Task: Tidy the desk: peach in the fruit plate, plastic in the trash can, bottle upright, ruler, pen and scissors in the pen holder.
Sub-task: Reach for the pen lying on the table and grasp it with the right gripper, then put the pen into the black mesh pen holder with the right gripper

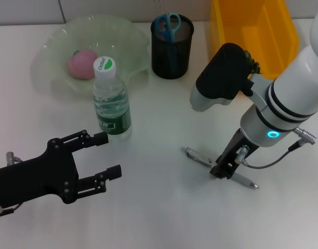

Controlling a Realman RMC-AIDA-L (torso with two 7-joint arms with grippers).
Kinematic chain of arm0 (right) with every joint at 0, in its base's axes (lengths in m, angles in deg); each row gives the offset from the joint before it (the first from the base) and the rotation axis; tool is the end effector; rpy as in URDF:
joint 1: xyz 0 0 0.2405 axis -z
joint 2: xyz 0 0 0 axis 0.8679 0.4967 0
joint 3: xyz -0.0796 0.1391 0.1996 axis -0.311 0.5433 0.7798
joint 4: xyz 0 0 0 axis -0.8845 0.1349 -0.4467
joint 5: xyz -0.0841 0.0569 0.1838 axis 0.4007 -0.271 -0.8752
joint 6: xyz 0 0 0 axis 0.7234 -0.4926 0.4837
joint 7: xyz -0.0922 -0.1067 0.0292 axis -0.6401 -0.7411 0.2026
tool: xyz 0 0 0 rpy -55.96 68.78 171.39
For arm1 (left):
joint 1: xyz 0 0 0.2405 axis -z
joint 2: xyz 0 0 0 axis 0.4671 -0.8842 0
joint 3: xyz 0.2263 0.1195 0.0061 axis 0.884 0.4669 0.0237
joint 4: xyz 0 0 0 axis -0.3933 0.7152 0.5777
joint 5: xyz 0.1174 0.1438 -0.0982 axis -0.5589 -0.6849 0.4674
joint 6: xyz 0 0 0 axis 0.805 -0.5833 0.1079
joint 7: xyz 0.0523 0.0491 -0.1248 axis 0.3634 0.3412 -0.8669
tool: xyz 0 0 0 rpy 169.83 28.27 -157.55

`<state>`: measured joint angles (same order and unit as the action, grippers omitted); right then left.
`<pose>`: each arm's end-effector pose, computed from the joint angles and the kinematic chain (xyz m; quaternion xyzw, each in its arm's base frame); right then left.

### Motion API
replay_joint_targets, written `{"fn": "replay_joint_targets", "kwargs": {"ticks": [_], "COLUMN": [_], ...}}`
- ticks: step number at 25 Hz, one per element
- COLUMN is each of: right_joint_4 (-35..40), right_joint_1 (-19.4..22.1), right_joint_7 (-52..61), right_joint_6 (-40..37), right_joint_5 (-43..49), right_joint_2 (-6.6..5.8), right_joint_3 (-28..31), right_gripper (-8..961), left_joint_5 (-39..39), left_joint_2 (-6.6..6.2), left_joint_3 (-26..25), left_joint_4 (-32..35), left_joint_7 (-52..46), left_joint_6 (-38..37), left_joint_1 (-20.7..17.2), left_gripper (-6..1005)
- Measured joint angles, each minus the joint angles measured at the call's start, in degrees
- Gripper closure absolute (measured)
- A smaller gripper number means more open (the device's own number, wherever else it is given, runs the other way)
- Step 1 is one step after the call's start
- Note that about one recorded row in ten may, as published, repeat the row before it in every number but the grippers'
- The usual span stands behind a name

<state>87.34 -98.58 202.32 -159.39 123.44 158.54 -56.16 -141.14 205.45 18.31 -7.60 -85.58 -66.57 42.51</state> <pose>0.1638 0.3256 -0.0789 -0.9243 0.2623 -0.2548 0.1094 -0.2991 0.2346 -0.0082 -0.9190 -0.1337 -0.3451 0.1356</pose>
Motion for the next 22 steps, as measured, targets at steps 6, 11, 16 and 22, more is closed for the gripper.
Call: {"fn": "replay_joint_targets", "kwargs": {"ticks": [6,11,16,22], "right_joint_4": [-0.23,-0.14,0.63,2.13], "right_joint_1": [-0.10,-0.14,0.09,0.29], "right_joint_7": [0.44,0.54,0.57,0.56], "right_joint_6": [0.13,0.31,0.14,-0.32], "right_joint_5": [0.15,0.29,0.17,0.06], "right_joint_2": [0.01,-0.01,0.02,0.02], "right_joint_3": [-0.30,-1.35,-1.28,-0.90], "right_gripper": [680,768,831,827], "left_joint_5": [0.01,0.00,0.03,0.03], "left_joint_2": [0.06,0.08,0.05,-0.01], "left_joint_3": [0.00,0.00,0.00,0.00], "left_joint_4": [0.00,0.00,0.00,0.00], "left_joint_7": [0.02,0.04,0.06,0.14], "left_joint_6": [-0.05,-0.14,-0.25,-0.27], "left_joint_1": [-0.08,-0.08,-0.20,-0.54], "left_gripper": [258,258,258,258]}}
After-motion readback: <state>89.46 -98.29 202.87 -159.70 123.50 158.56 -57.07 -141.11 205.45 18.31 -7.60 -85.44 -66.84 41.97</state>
